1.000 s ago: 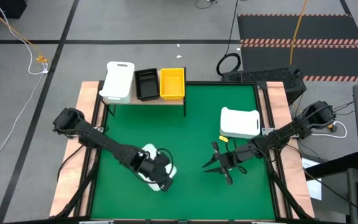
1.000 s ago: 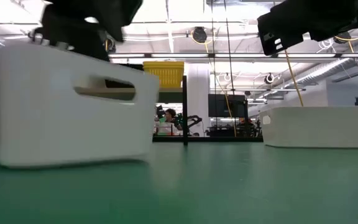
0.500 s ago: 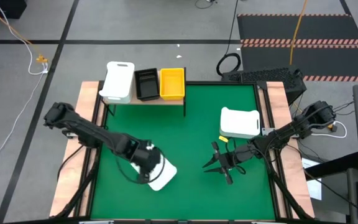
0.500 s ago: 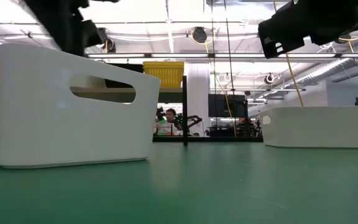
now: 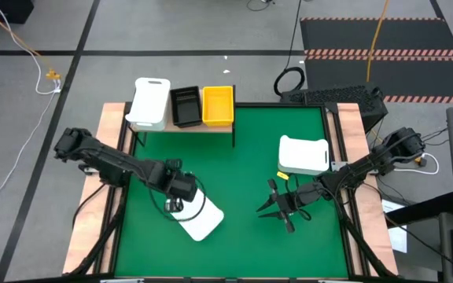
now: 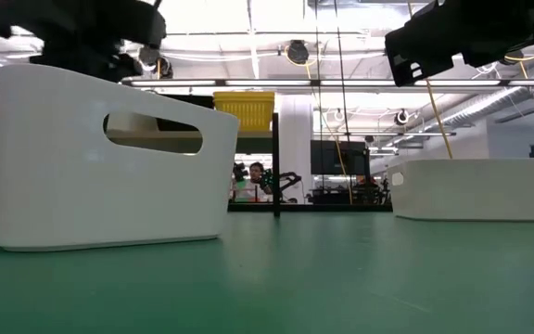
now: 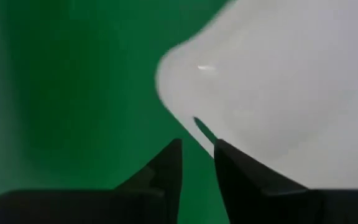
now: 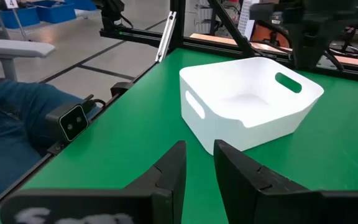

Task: Stack baskets on shelf by color
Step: Stack the bottom white bin on top of the other white bin on the shelf

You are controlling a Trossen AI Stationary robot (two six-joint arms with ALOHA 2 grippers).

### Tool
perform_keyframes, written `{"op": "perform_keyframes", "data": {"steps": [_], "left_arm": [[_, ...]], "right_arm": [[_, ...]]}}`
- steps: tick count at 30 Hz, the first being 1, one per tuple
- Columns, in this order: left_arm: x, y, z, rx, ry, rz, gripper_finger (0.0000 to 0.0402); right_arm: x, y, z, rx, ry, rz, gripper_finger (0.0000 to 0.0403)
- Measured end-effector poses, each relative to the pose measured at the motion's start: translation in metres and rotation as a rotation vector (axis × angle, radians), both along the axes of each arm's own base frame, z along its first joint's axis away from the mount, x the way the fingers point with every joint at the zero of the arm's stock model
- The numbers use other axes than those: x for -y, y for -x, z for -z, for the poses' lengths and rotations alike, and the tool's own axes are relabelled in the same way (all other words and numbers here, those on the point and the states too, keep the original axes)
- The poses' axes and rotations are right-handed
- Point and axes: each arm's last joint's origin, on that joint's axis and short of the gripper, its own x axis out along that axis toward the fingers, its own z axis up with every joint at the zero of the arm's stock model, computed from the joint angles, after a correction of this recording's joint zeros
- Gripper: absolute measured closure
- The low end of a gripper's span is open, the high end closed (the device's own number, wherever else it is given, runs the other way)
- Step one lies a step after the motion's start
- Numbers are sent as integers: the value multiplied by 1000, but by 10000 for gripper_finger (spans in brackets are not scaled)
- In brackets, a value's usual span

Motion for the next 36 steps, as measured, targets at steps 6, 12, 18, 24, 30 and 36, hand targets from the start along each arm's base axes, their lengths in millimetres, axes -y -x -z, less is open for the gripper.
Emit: {"op": "perform_keyframes", "data": {"steps": [6,12,18,24,30,36], "left_arm": [[-14,1,9,-9,54,-318,307],[-16,8,23,-71,99,-374,307],[-17,10,23,-92,112,-443,307],[-16,15,5,-61,7,-219,307],[2,18,-3,-108,-159,475,309],[21,25,-2,-195,-273,1027,309]], "right_arm": [[0,0,0,-5,-4,2,328],[0,0,0,-5,-5,2,328],[0,0,0,-5,-5,2,328],[0,0,0,-4,-4,2,328],[0,0,0,1,4,-1,328],[0,0,0,11,33,-9,328]]}}
